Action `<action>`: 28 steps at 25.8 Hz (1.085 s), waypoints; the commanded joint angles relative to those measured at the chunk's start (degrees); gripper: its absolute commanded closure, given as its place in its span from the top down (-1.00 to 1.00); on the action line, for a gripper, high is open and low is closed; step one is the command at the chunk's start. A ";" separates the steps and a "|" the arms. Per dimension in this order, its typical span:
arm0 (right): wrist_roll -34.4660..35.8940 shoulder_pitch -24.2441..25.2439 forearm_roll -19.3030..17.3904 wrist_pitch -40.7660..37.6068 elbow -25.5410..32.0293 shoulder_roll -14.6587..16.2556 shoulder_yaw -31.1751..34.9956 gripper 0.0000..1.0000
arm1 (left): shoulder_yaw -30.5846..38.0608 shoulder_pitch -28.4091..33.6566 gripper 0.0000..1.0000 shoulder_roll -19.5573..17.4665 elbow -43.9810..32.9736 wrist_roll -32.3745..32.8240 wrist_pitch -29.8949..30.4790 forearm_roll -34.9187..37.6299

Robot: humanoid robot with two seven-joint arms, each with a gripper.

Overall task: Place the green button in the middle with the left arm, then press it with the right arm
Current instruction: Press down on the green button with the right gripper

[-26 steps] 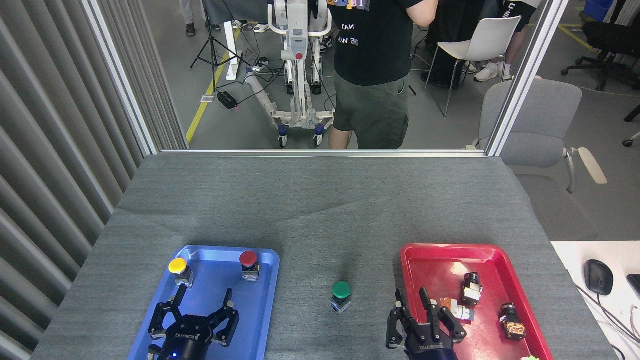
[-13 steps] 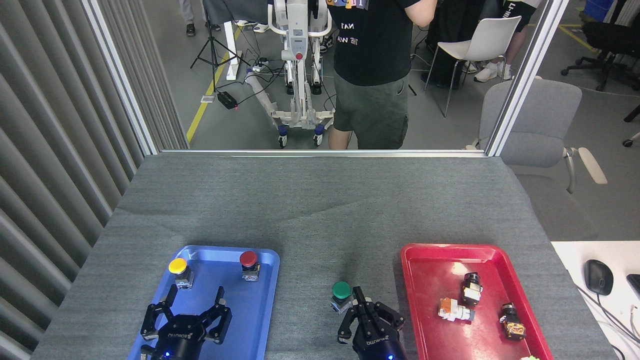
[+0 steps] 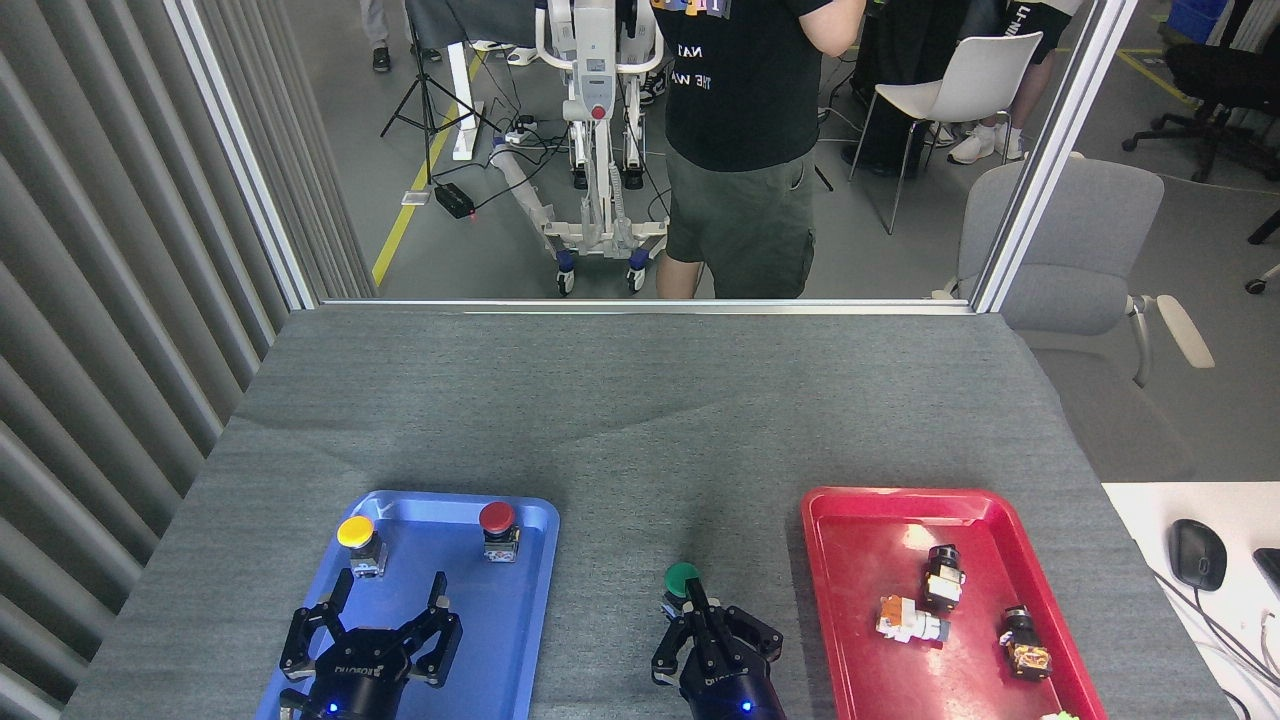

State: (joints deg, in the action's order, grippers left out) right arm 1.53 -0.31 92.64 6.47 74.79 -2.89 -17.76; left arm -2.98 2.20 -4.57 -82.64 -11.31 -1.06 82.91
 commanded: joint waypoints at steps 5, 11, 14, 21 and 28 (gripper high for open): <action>0.32 -0.13 -0.18 0.03 -1.66 -0.10 -0.08 -1.00 | -0.01 0.00 0.98 0.00 0.03 -0.02 0.09 -0.11; 0.32 -0.31 -0.10 0.30 -1.57 -0.10 -0.17 -1.00 | -0.01 0.00 0.99 0.00 0.03 -0.02 0.09 -0.11; 0.32 -0.57 -0.10 0.47 -1.48 -0.10 -0.26 -1.00 | -0.01 0.00 0.99 0.00 -0.06 -0.02 0.09 -0.11; 0.32 -1.01 -0.10 0.56 -1.22 -0.19 -0.44 -1.00 | -0.01 0.00 0.98 0.00 -0.06 -0.02 0.18 -0.03; 0.32 -1.80 0.08 0.74 -0.87 -0.28 -0.61 -1.00 | -0.01 -0.09 0.99 0.00 -0.15 -0.02 0.18 -0.11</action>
State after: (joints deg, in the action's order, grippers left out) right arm 2.12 -1.78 92.65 7.11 73.88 -3.13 -18.30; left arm -2.99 2.11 -4.57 -82.74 -11.36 -0.88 82.79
